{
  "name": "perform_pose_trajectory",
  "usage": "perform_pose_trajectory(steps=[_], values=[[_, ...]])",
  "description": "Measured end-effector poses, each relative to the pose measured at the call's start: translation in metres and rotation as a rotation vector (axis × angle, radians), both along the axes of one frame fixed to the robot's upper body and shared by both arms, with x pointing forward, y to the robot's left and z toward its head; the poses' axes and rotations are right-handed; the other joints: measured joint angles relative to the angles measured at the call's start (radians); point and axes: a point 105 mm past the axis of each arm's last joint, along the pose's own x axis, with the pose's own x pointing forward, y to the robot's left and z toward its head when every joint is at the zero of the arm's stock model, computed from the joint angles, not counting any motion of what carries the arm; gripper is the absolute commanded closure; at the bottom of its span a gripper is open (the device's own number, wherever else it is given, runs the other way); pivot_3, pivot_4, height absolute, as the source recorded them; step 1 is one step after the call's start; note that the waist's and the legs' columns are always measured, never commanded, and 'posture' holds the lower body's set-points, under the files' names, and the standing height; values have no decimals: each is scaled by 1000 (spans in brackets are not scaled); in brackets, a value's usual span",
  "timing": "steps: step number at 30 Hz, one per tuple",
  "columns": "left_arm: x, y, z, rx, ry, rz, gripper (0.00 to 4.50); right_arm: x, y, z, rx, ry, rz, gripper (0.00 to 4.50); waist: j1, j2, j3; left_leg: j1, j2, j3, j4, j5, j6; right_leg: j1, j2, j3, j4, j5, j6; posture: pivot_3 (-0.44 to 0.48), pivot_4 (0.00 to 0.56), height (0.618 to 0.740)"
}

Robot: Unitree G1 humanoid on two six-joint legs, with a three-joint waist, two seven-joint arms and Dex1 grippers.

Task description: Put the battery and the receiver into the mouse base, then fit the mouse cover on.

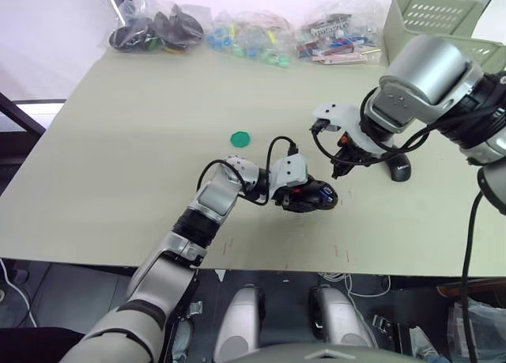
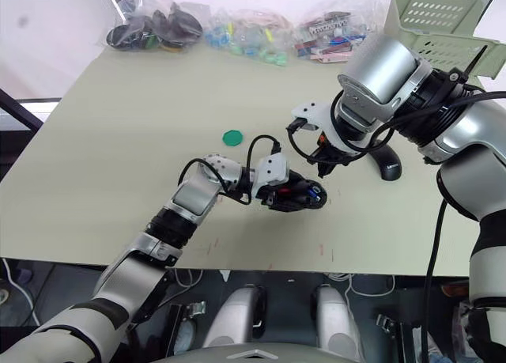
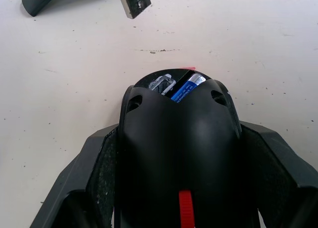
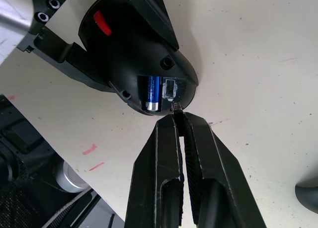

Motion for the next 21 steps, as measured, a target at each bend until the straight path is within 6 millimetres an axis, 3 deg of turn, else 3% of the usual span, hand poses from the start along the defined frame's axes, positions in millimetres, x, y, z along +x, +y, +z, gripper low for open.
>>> perform_pose_trajectory(steps=[21], values=[[1,2,-1,7,8,8,1531,-2,7,-30,11,25,6,4500,-1,0,0,0,0,0,9,0,0,0,0,0,10,0,0,0,150,740]])
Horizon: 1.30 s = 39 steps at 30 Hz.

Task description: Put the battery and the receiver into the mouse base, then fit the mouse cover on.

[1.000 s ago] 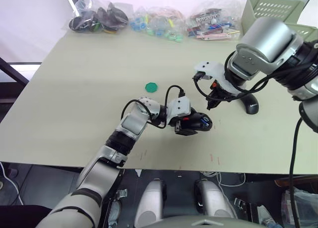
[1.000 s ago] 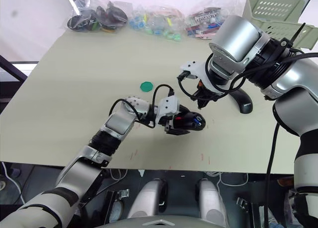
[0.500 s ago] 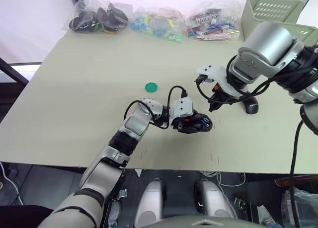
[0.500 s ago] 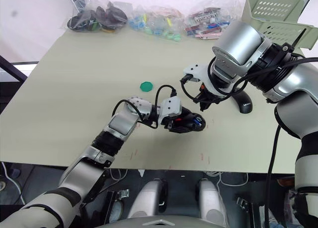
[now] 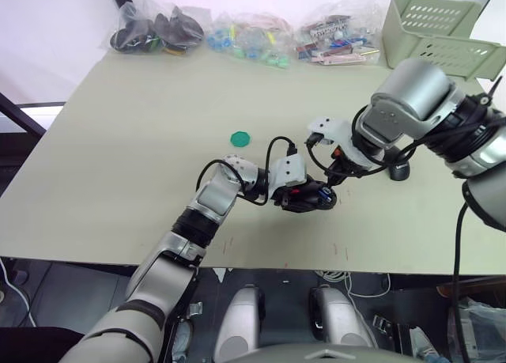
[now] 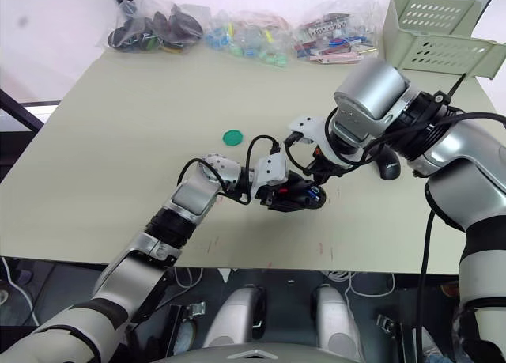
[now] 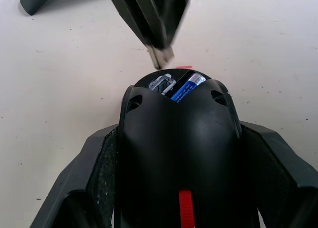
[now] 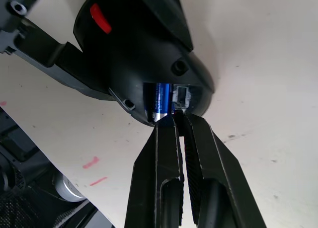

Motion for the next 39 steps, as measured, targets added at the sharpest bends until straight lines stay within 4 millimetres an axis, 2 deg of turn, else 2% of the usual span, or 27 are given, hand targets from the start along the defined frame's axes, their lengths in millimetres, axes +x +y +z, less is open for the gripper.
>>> perform_pose_trajectory(steps=[39], values=[[1,-1,-2,-4,8,9,1531,2,0,-20,6,-72,-21,4500,1,0,0,0,0,-1,3,0,0,1,0,0,2,0,0,0,150,740]])
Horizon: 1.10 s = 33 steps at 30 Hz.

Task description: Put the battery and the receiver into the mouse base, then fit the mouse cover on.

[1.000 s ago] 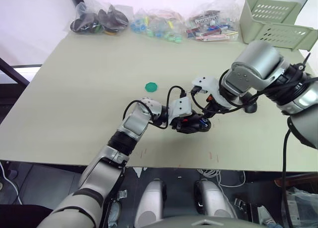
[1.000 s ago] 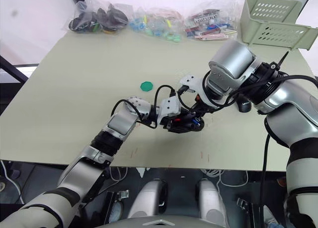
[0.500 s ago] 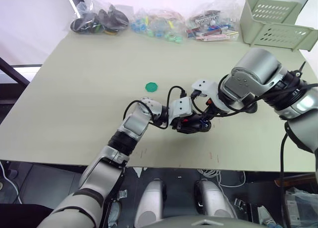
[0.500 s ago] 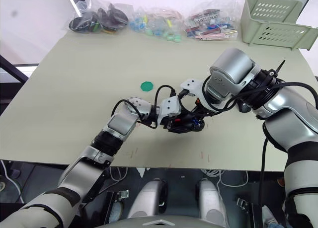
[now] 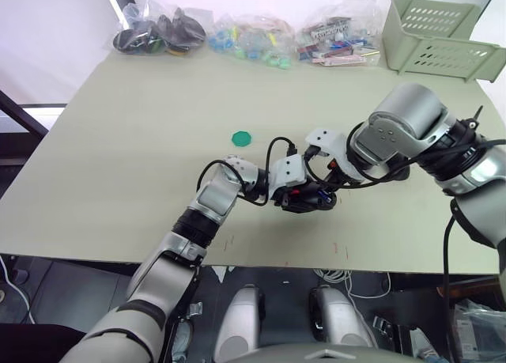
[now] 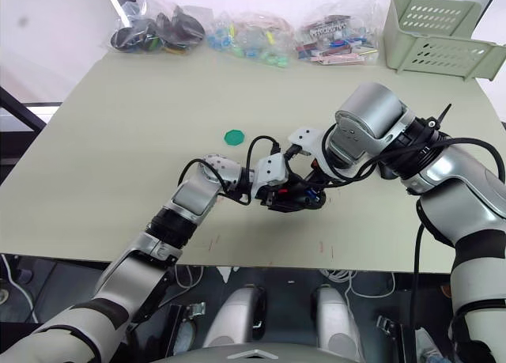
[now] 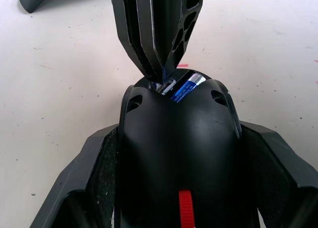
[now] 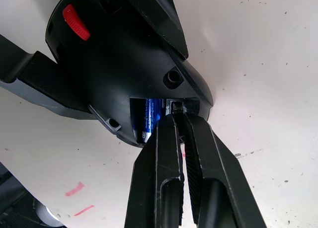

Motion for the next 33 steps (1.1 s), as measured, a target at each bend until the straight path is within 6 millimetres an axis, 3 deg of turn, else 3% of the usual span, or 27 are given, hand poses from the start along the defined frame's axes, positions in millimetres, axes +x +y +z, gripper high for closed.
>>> perform_pose_trajectory(steps=[33], values=[[1,-1,-1,-12,3,1,1531,-4,7,-3,7,-31,13,4500,-2,0,-1,1,0,0,0,0,0,1,0,0,0,0,0,0,150,740]])
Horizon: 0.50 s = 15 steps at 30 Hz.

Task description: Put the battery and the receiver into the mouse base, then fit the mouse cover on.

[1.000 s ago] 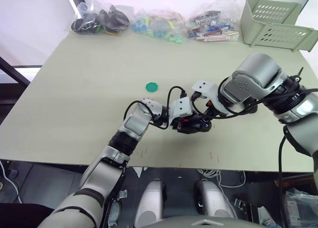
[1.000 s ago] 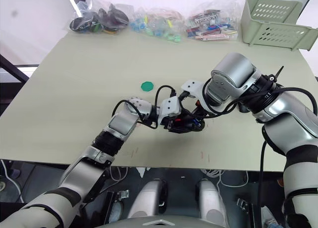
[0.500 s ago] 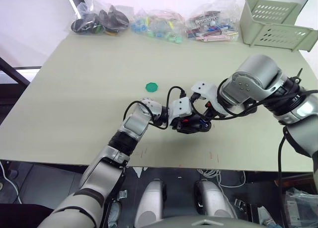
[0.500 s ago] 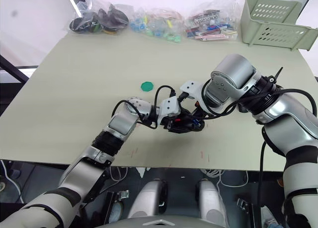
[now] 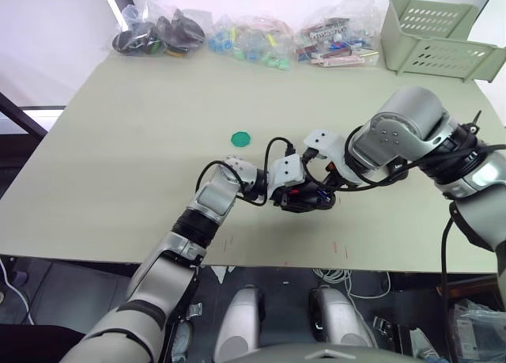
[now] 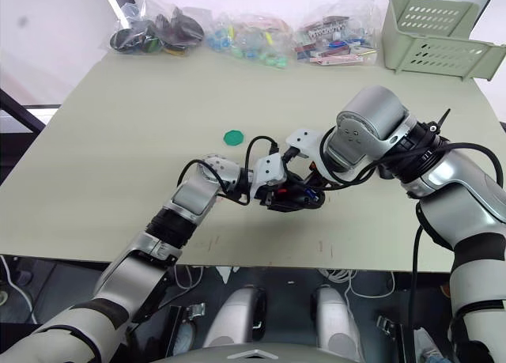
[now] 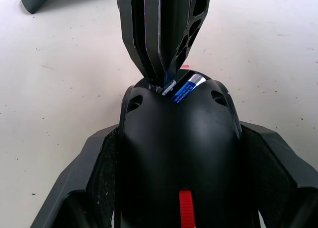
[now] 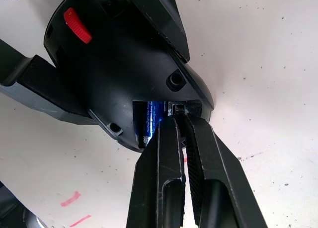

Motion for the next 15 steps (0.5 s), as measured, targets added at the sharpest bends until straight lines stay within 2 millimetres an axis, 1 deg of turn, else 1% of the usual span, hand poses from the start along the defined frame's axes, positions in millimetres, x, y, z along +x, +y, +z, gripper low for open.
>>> perform_pose_trajectory(steps=[5,10,15], values=[[0,-1,0,-1,1,-1,1531,3,-2,-1,47,42,-59,4500,0,0,-1,0,0,0,0,0,0,0,0,0,0,0,0,0,150,740],[0,0,0,2,2,5,1531,5,-2,-2,17,-5,-48,4500,0,-1,-2,2,0,0,0,0,0,2,0,0,0,0,0,0,150,740],[0,0,0,0,2,5,1531,3,-1,-2,23,2,-39,4500,0,-1,-2,2,0,0,0,0,0,2,0,0,-1,0,0,0,150,740]])
